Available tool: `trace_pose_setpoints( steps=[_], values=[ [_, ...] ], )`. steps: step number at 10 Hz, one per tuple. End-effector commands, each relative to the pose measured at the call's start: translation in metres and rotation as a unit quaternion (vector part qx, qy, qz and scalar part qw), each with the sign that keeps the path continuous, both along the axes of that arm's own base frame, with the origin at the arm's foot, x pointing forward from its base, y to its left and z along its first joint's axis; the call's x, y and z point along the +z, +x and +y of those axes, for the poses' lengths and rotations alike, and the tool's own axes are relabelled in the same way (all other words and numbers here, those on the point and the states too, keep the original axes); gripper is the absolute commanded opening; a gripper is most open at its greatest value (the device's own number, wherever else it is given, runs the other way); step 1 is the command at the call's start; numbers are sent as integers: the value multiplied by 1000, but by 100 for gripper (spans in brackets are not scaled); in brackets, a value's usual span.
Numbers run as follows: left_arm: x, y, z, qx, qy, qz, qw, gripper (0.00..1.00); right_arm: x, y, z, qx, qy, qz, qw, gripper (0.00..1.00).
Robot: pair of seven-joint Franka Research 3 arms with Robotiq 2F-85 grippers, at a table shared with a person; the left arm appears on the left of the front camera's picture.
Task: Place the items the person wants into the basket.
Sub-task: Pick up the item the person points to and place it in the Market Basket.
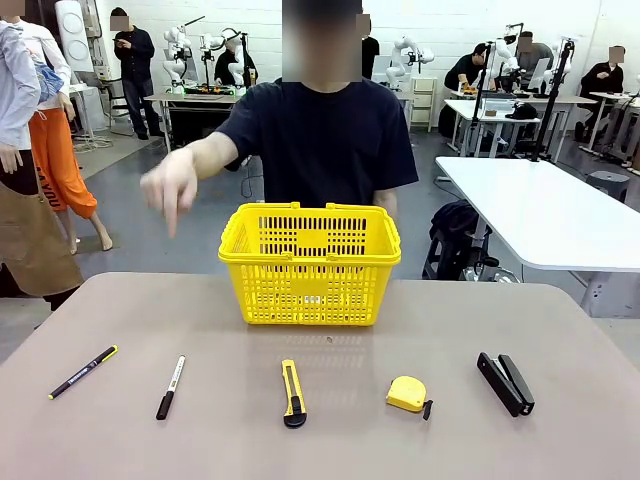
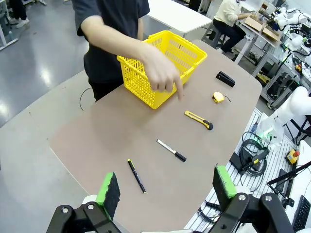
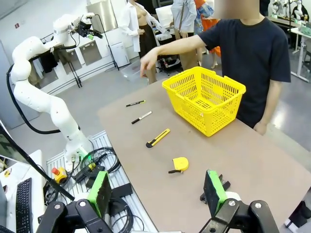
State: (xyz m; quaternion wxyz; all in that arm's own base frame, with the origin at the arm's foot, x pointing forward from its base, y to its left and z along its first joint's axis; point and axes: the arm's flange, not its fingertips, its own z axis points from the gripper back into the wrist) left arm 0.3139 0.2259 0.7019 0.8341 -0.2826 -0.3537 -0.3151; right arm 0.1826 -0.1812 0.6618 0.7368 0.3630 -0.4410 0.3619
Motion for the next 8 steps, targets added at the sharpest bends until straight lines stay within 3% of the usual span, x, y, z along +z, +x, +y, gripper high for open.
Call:
trace_pose_setpoints(
  steps=[1, 8],
  values=[
    [1, -1, 0, -1, 5, 1, 1000, 100, 2, 1, 1, 8, 1, -10, 1000, 100],
    [0, 0, 0, 0, 0, 0, 1000, 100, 2, 1, 1, 8, 1, -10, 1000, 100]
  ],
)
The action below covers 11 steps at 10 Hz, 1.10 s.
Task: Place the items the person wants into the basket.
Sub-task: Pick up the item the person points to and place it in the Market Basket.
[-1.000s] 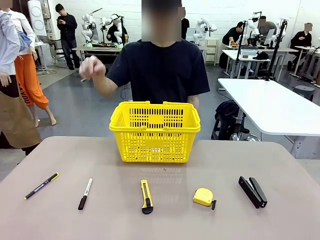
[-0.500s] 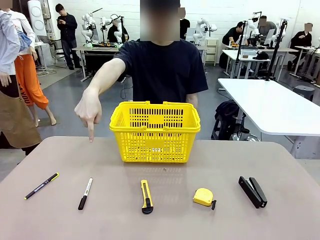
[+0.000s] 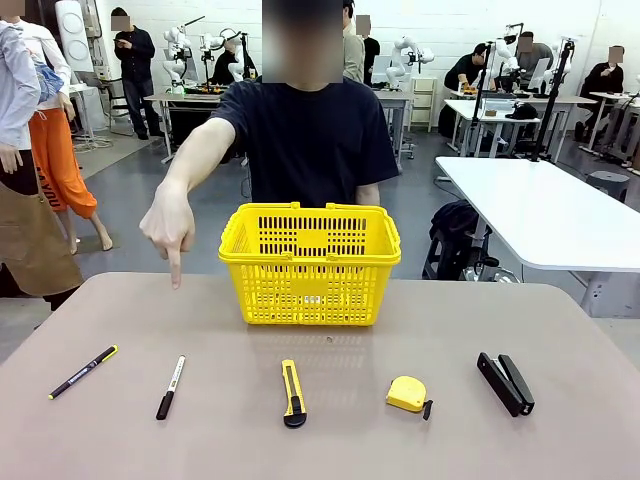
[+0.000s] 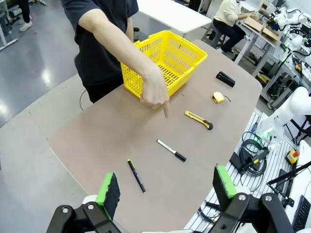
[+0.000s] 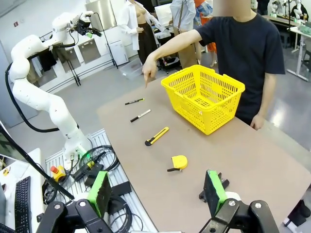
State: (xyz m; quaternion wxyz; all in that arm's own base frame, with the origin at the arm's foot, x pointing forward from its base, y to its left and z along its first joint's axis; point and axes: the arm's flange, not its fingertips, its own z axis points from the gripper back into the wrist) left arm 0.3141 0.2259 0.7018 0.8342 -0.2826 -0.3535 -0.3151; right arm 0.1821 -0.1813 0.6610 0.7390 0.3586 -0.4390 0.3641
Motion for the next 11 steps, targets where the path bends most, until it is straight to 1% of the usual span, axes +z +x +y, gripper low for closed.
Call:
trace_pose_setpoints(
  steps=[1, 2, 3, 4, 5, 6, 7, 8, 9, 10, 11],
  values=[
    [0, 14, -33, -35, 80, 19, 996, 100, 2, 2, 1, 9, 6, -10, 1000, 100],
    [0, 37, -78, -118, 105, 75, 985, 100, 2, 2, 1, 9, 6, -10, 1000, 100],
    [-3, 69, -132, -108, 124, 160, 973, 100, 2, 2, 1, 9, 6, -10, 1000, 100],
    [-12, 93, -172, -90, 140, 208, 964, 100, 2, 2, 1, 9, 6, -10, 1000, 100],
    [-31, 110, -207, -75, 167, 262, 948, 100, 2, 2, 1, 9, 6, -10, 1000, 100],
    [-59, 120, -239, -59, 203, 293, 933, 100, 2, 2, 1, 9, 6, -10, 1000, 100],
    [-99, 124, -265, -12, 264, 319, 910, 100, 2, 2, 1, 9, 6, -10, 1000, 100],
    [-130, 120, -284, 2, 303, 341, 890, 100, 2, 2, 1, 9, 6, -10, 1000, 100],
    [-151, 116, -296, 40, 328, 313, 890, 100, 2, 2, 1, 9, 6, -10, 1000, 100],
    [-162, 108, -303, 55, 342, 288, 893, 100, 2, 2, 1, 9, 6, -10, 1000, 100],
    [-171, 101, -308, 73, 351, 253, 899, 100, 2, 2, 1, 9, 6, -10, 1000, 100]
  ],
)
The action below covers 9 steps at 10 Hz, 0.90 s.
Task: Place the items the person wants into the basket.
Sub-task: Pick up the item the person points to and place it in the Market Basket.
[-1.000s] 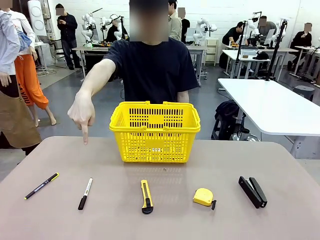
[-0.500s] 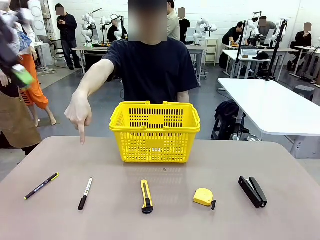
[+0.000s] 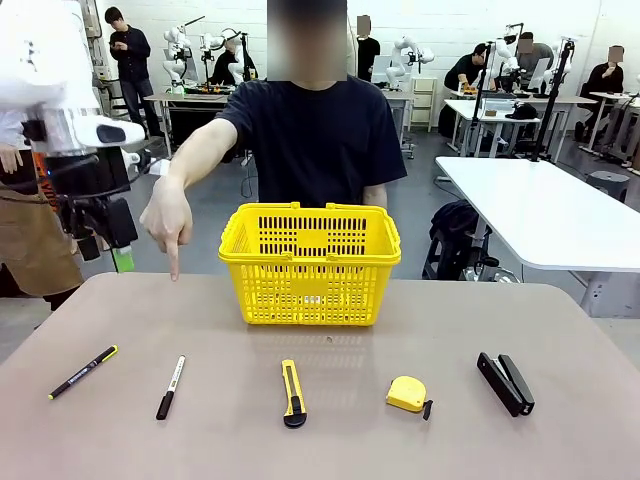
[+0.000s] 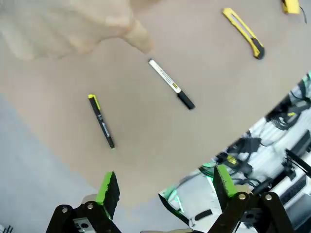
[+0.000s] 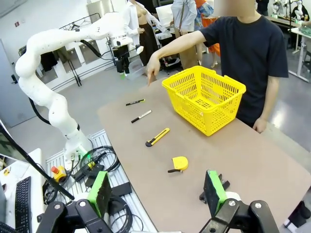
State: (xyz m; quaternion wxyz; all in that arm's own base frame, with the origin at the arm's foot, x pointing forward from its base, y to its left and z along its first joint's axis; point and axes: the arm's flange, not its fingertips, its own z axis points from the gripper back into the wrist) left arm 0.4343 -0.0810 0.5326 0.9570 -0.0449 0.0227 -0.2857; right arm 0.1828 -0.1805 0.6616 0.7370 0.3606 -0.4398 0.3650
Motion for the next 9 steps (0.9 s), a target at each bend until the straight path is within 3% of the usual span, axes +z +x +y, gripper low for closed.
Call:
trace_pose_setpoints(
  steps=[1, 2, 4, 6, 9],
  values=[
    [-11, -22, -5, 26, 23, -84, 996, 100, 2, 1, 0, 7, 4, -9, 1000, 100],
    [-20, -23, -7, 48, 29, -127, 990, 100, 2, 1, 0, 7, 4, -9, 1000, 100],
    [-29, -23, -9, 58, 33, -157, 985, 100, 2, 1, 0, 7, 4, -9, 1000, 100],
    [-15, -18, -2, 63, 0, -154, 986, 100, 2, 1, 0, 7, 4, -9, 1000, 100],
    [-23, -18, -5, 49, 13, -148, 988, 100, 2, 1, 0, 7, 4, -9, 1000, 100]
  ],
)
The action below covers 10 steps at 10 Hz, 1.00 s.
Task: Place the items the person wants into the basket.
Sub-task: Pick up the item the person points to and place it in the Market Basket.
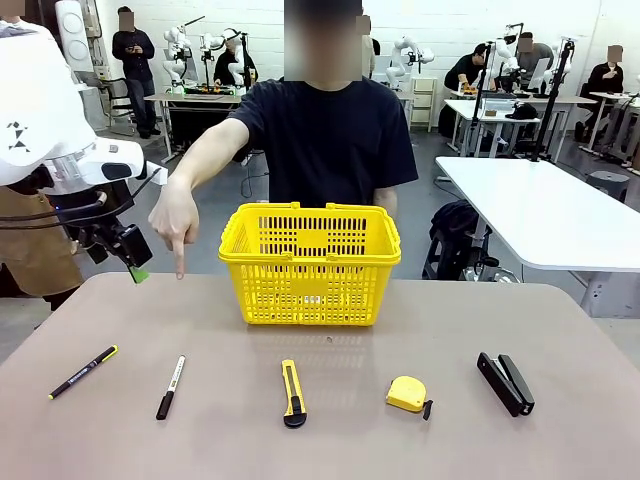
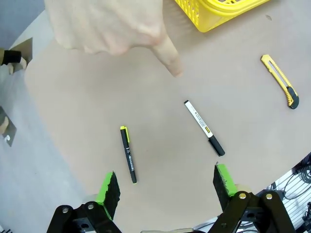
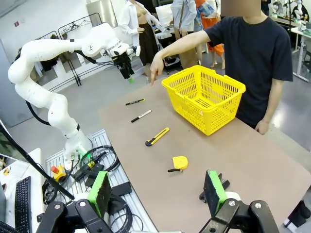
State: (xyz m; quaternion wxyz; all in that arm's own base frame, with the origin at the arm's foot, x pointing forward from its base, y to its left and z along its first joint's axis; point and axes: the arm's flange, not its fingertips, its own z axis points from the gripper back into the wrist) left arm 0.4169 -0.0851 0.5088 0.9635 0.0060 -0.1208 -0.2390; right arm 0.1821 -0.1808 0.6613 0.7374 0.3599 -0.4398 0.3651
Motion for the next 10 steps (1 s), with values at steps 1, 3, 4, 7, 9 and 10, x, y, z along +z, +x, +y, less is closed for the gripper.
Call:
trace_pose_setpoints(
  steps=[1, 3, 4, 7, 9, 10],
  values=[
    [0, -1, -1, -2, 4, 3, 1000, 100, 2, 2, 0, 7, 5, -9, 1000, 100],
    [0, 0, -1, -1, 0, 0, 1000, 100, 2, 2, 0, 7, 5, -9, 1000, 100],
    [-16, -7, -11, 53, 22, -20, 998, 100, 2, 2, 0, 7, 5, -9, 1000, 100],
    [-55, -48, -49, 105, 72, -10, 992, 100, 2, 2, 0, 7, 5, -9, 1000, 100],
    [-84, -48, -55, 138, 49, -4, 989, 100, 2, 2, 0, 7, 5, -9, 1000, 100],
    [-96, -48, -54, 158, 39, -22, 986, 100, 2, 2, 0, 7, 5, -9, 1000, 100]
  ],
)
